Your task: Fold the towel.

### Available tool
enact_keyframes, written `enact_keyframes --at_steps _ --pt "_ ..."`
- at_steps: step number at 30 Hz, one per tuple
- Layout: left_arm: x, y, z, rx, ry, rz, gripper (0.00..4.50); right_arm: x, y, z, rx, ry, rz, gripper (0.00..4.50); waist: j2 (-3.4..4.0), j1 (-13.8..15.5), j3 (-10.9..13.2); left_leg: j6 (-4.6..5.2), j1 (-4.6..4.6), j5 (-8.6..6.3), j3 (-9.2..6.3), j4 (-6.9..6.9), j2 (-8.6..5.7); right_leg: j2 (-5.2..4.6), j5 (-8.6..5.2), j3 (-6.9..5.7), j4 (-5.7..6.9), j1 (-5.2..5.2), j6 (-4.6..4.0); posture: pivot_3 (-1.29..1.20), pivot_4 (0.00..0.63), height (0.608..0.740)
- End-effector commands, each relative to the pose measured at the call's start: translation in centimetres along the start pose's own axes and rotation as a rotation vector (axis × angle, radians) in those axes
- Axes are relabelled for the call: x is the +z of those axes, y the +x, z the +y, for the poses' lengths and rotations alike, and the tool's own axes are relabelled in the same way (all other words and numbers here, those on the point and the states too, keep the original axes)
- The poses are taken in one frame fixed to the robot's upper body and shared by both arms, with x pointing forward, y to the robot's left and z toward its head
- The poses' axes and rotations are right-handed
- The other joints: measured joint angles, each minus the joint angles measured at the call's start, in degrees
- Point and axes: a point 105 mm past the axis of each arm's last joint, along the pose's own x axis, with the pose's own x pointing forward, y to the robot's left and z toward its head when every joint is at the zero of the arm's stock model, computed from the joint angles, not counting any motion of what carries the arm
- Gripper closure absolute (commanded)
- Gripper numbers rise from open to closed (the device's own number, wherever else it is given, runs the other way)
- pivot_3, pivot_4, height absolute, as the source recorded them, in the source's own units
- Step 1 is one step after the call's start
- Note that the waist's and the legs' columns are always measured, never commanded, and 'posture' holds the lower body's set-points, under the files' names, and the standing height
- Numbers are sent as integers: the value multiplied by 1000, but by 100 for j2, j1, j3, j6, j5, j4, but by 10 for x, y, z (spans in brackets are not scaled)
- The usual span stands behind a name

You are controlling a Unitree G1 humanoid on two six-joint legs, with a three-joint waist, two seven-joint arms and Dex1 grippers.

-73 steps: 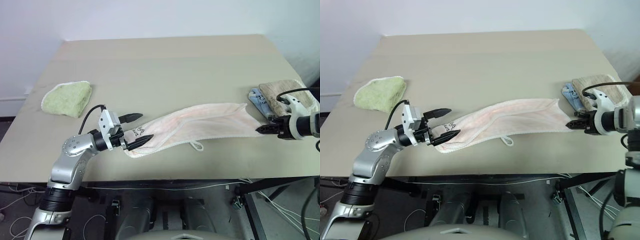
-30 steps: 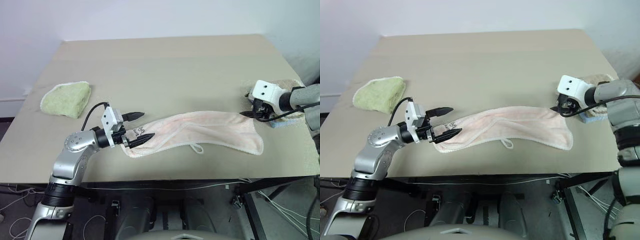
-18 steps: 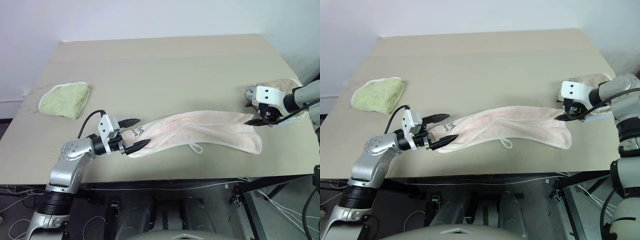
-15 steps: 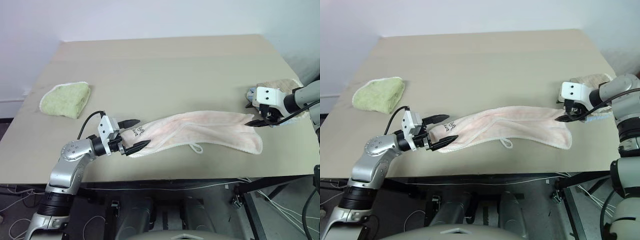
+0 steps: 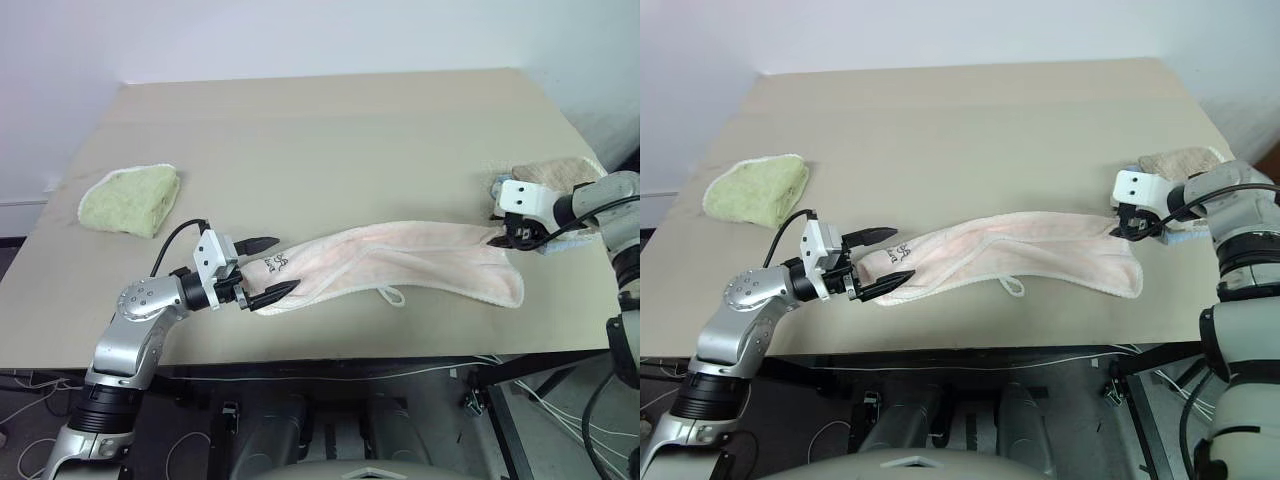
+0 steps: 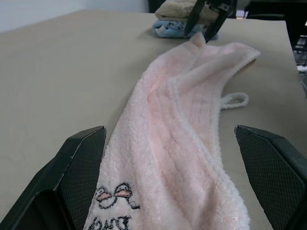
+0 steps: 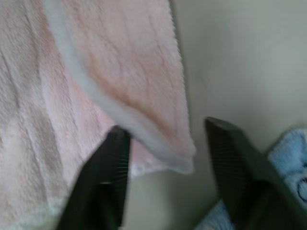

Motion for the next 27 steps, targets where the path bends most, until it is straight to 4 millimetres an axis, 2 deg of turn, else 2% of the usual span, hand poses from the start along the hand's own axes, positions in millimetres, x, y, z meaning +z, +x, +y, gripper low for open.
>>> enact_keyframes --at_steps 1,4,15,20,27 --pt "11 -1 -1 -5 49 -11 0 11 -11 -13 -54 -13 -53 3512 0 0 0 0 0 0 0 0 0 0 0 0 0 0 0 0 150 740" --pt "17 -1 0 -1 52 -24 0 16 -14 -12 -43 -17 -85 4472 0 0 0 0 1 0 0 1 0 0 0 0 1 2 0 0 150 740" --pt "24 -3 5 -25 70 -3 0 20 -26 -18 -65 -3 -126 4472 0 -1 0 -1 3 0 0 1 0 0 0 1 2 3 0 0 150 740" --pt "18 -7 9 -19 74 6 0 42 -45 -33 -82 157 -236 4472 2 -20 0 -1 4 0 0 0 0 1 0 2 3 1 0 0 150 740" --pt "17 -22 28 49 39 -13 0 92 -67 -39 -61 321 -505 4472 2 7 0 -1 2 -1 -1 0 0 -1 -1 3 4 1 -1 0 150 740"
